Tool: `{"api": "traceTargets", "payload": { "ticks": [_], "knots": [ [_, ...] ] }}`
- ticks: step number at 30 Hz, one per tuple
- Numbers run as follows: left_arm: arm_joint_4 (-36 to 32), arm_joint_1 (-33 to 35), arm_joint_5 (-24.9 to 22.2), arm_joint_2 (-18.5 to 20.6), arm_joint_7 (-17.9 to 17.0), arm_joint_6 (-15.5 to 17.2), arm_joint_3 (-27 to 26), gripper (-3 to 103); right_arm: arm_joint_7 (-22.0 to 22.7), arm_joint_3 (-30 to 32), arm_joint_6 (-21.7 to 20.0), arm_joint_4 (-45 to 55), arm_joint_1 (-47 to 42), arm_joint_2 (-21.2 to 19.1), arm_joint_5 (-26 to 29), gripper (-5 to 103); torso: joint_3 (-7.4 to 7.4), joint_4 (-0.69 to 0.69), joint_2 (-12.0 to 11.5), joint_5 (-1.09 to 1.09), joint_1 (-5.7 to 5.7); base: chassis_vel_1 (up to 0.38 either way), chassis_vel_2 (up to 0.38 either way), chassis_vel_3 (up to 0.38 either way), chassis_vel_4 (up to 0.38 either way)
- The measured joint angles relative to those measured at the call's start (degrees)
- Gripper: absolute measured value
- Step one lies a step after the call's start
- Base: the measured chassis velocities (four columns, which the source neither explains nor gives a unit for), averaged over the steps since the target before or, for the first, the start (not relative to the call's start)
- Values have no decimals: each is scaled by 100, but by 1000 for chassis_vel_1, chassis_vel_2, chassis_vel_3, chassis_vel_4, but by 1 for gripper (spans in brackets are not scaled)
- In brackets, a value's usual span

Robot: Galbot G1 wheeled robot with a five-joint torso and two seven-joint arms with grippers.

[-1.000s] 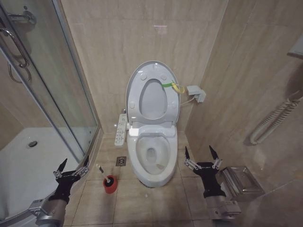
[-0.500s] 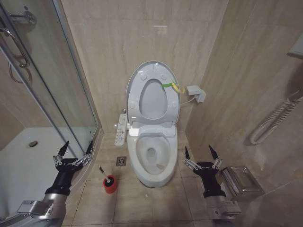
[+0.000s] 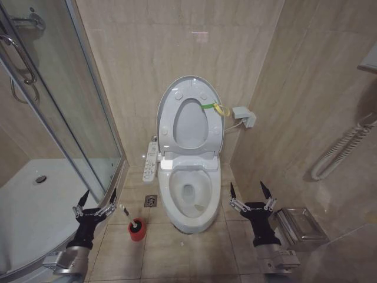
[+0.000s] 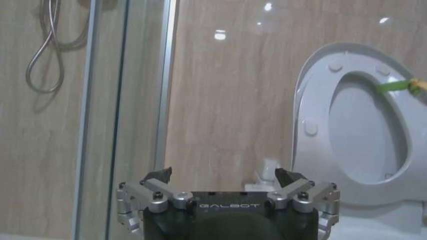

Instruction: Open the toilet lid, clean the toilet bowl with a toilet brush, close the toilet lid, and flush.

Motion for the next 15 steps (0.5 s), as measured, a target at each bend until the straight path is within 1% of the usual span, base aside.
{"api": "traceTargets", "payload": {
  "ticks": [4, 7, 10, 11, 14, 15],
  "knots": [
    [17, -37, 6, 32, -33, -27, 49, 100, 0, 0, 0, 0, 0, 0, 0, 100, 0, -1, 0, 1, 0, 0, 0, 0, 0],
    [-175, 9, -2, 98, -65, 11, 87, 100, 0, 0, 0, 0, 0, 0, 0, 100, 0, -1, 0, 0, 0, 0, 0, 0, 0],
    [-681, 284, -83, 280, -116, 92, 114, 100, 0, 0, 0, 0, 0, 0, 0, 100, 0, 0, 0, 1, 0, 0, 0, 0, 0],
    [-681, 284, -83, 280, -116, 92, 114, 100, 0, 0, 0, 0, 0, 0, 0, 100, 0, 0, 0, 1, 0, 0, 0, 0, 0],
    [-1165, 450, -104, 377, -136, 122, 27, 100, 0, 0, 0, 0, 0, 0, 0, 100, -1, 0, 0, 3, -1, 0, 0, 0, 0],
    [-1165, 450, -104, 377, -136, 122, 27, 100, 0, 0, 0, 0, 0, 0, 0, 100, -1, 0, 0, 3, -1, 0, 0, 0, 0]
  ]
}}
